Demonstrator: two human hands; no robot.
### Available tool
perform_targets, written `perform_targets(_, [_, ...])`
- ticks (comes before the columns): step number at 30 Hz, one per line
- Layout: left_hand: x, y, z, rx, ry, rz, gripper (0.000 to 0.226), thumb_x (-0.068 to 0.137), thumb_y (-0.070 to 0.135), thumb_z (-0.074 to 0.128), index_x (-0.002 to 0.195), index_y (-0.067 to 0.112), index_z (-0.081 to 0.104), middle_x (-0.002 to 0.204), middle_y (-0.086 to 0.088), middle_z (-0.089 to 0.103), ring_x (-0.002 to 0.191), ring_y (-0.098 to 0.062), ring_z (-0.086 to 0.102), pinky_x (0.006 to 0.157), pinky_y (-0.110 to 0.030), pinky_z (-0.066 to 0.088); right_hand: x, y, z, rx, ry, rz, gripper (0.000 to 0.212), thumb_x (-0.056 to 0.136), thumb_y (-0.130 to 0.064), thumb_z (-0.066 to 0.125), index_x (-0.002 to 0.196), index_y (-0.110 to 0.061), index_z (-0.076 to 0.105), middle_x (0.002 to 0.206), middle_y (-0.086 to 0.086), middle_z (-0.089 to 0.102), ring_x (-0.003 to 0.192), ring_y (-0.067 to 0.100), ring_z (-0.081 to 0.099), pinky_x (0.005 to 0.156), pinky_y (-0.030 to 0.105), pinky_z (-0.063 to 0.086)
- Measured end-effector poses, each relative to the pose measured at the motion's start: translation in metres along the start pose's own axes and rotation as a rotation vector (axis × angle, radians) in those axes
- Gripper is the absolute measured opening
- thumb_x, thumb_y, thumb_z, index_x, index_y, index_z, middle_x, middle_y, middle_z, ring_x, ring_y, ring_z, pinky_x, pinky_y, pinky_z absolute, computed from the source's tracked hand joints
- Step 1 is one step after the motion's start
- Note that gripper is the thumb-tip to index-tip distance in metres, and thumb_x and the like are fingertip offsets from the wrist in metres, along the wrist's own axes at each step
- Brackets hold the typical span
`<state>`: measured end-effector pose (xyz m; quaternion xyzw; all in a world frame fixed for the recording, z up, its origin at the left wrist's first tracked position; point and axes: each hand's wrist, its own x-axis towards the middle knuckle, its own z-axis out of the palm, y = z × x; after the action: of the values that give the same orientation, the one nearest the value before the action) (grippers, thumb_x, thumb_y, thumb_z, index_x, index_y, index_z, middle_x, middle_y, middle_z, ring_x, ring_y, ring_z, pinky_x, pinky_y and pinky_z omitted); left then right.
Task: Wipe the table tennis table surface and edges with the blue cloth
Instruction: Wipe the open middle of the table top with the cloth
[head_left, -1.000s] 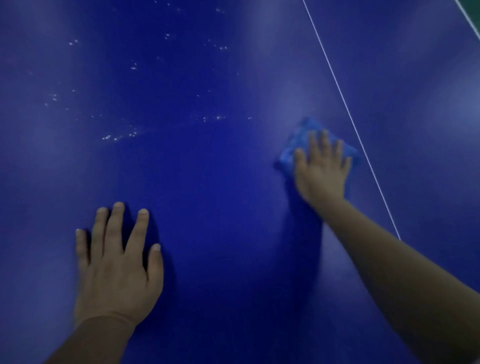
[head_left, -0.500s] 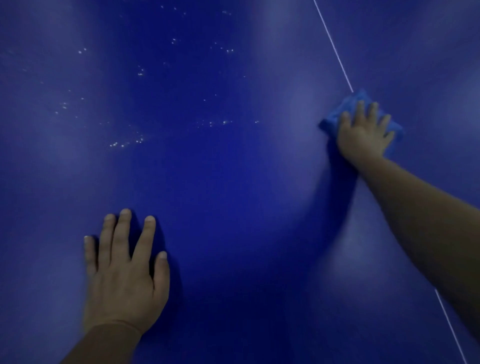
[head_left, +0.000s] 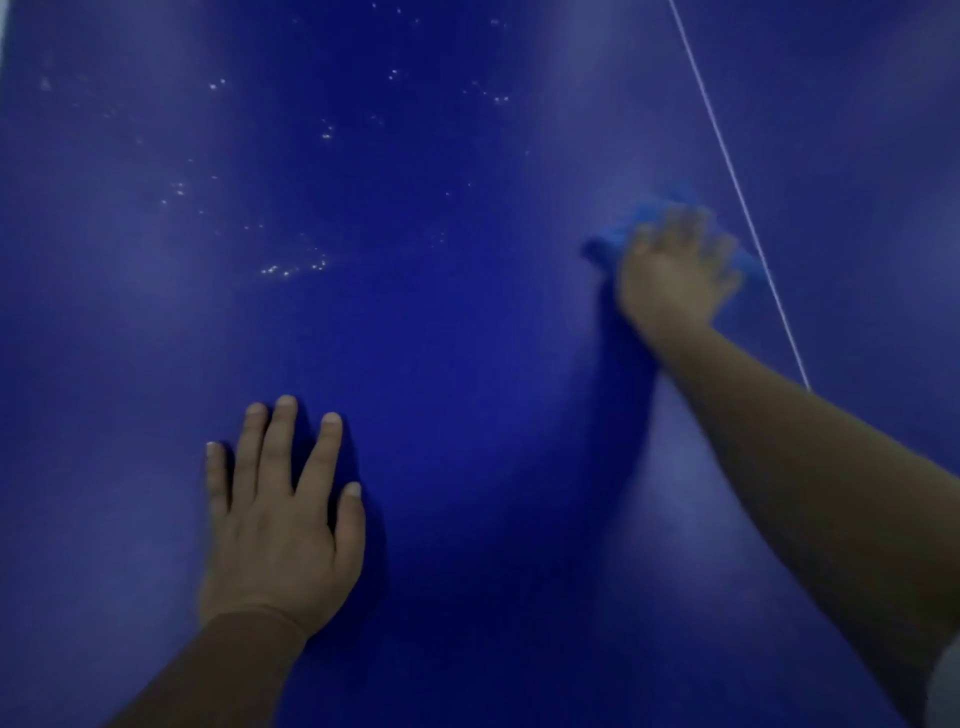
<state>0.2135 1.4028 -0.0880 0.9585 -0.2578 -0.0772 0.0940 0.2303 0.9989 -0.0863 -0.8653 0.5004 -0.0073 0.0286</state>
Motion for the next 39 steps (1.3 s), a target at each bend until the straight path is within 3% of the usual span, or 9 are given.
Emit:
perform_targets(2, [0.0, 0.0, -0.001, 0.013, -0.012, 0.004, 0.066, 0.095, 0.044, 0.029, 0.151, 0.013, 0.042, 0.162, -0.019, 0.026, 0.153, -0.035, 0.014, 0.122, -0.061, 0.01, 0.014, 0.024, -0.011, 0.109, -0.085, 0.348, 0.063, 0.105, -0.052, 0.013, 0.161, -0.024, 0.009, 0.169, 0.004, 0.0, 0.153, 0.042, -0.004, 0.118, 0.065, -0.003])
perform_targets(5, [-0.001, 0.001, -0.003, 0.029, -0.025, -0.003, 0.066, 0.095, 0.045, 0.028, 0.152, 0.014, 0.041, 0.163, -0.018, 0.025, 0.154, -0.033, 0.012, 0.122, -0.061, 0.01, -0.015, -0.025, -0.008, 0.15, -0.067, 0.377, 0.065, 0.105, -0.051, 0.018, 0.161, -0.019, 0.011, 0.169, 0.01, 0.001, 0.152, 0.045, -0.002, 0.117, 0.067, -0.003])
perform_targets(13, [0.0, 0.002, -0.004, 0.031, -0.014, 0.009, 0.065, 0.095, 0.042, 0.03, 0.151, 0.013, 0.044, 0.161, -0.019, 0.03, 0.152, -0.035, 0.019, 0.121, -0.061, 0.012, -0.139, -0.199, 0.019, 0.042, -0.192, -0.892, 0.063, 0.103, -0.056, 0.023, 0.16, -0.029, 0.017, 0.169, -0.001, 0.008, 0.154, 0.036, 0.001, 0.121, 0.061, 0.003])
perform_targets(17, [-0.002, 0.0, -0.002, 0.016, -0.029, 0.016, 0.064, 0.096, 0.044, 0.03, 0.153, 0.015, 0.04, 0.163, -0.017, 0.026, 0.154, -0.033, 0.013, 0.121, -0.062, 0.013, -0.051, -0.104, 0.011, -0.04, 0.001, -0.37, 0.063, 0.105, -0.054, 0.021, 0.161, -0.026, 0.015, 0.169, 0.003, 0.009, 0.153, 0.041, 0.007, 0.119, 0.061, 0.007])
perform_targets(21, [-0.002, -0.001, -0.001, 0.009, -0.035, 0.021, 0.063, 0.097, 0.044, 0.03, 0.153, 0.017, 0.039, 0.164, -0.016, 0.025, 0.155, -0.033, 0.012, 0.121, -0.061, 0.012, -0.017, -0.089, -0.003, 0.138, -0.101, 0.153, 0.069, 0.102, -0.056, 0.015, 0.161, -0.022, 0.009, 0.169, 0.007, 0.001, 0.152, 0.045, -0.004, 0.117, 0.067, -0.002])
perform_targets(29, [-0.001, 0.0, -0.003, 0.003, -0.046, 0.02, 0.063, 0.096, 0.044, 0.032, 0.153, 0.019, 0.04, 0.163, -0.015, 0.027, 0.154, -0.032, 0.017, 0.121, -0.059, 0.012, -0.161, -0.245, 0.024, 0.019, -0.182, -0.949, 0.063, 0.103, -0.057, 0.019, 0.16, -0.03, 0.013, 0.169, -0.001, 0.005, 0.154, 0.036, -0.002, 0.12, 0.06, -0.003])
perform_targets(31, [-0.002, -0.001, -0.003, 0.003, -0.06, 0.02, 0.063, 0.096, 0.045, 0.03, 0.153, 0.019, 0.039, 0.163, -0.015, 0.027, 0.154, -0.032, 0.016, 0.122, -0.06, 0.012, -0.13, -0.225, 0.023, -0.026, -0.117, -0.884, 0.062, 0.104, -0.055, 0.021, 0.16, -0.03, 0.013, 0.169, -0.001, 0.006, 0.154, 0.036, 0.001, 0.12, 0.059, 0.0])
perform_targets(36, [-0.001, -0.001, -0.006, -0.036, -0.098, 0.016, 0.069, 0.096, 0.05, 0.018, 0.159, 0.024, 0.02, 0.169, -0.012, 0.006, 0.155, -0.028, -0.009, 0.123, -0.057, -0.007, -0.075, -0.159, 0.015, 0.107, -0.077, -0.179, 0.066, 0.103, -0.055, 0.017, 0.161, -0.025, 0.012, 0.169, 0.005, 0.005, 0.153, 0.042, -0.001, 0.119, 0.066, 0.001])
perform_targets(39, [0.0, -0.003, -0.01, -0.097, -0.127, 0.068, 0.073, 0.095, 0.055, 0.012, 0.161, 0.024, 0.005, 0.168, -0.009, -0.012, 0.151, -0.025, -0.026, 0.119, -0.053, -0.02, -0.113, -0.207, 0.016, 0.085, -0.115, -0.206, 0.069, 0.102, -0.058, 0.015, 0.161, -0.024, 0.008, 0.169, 0.006, 0.0, 0.152, 0.043, -0.004, 0.118, 0.067, -0.001])
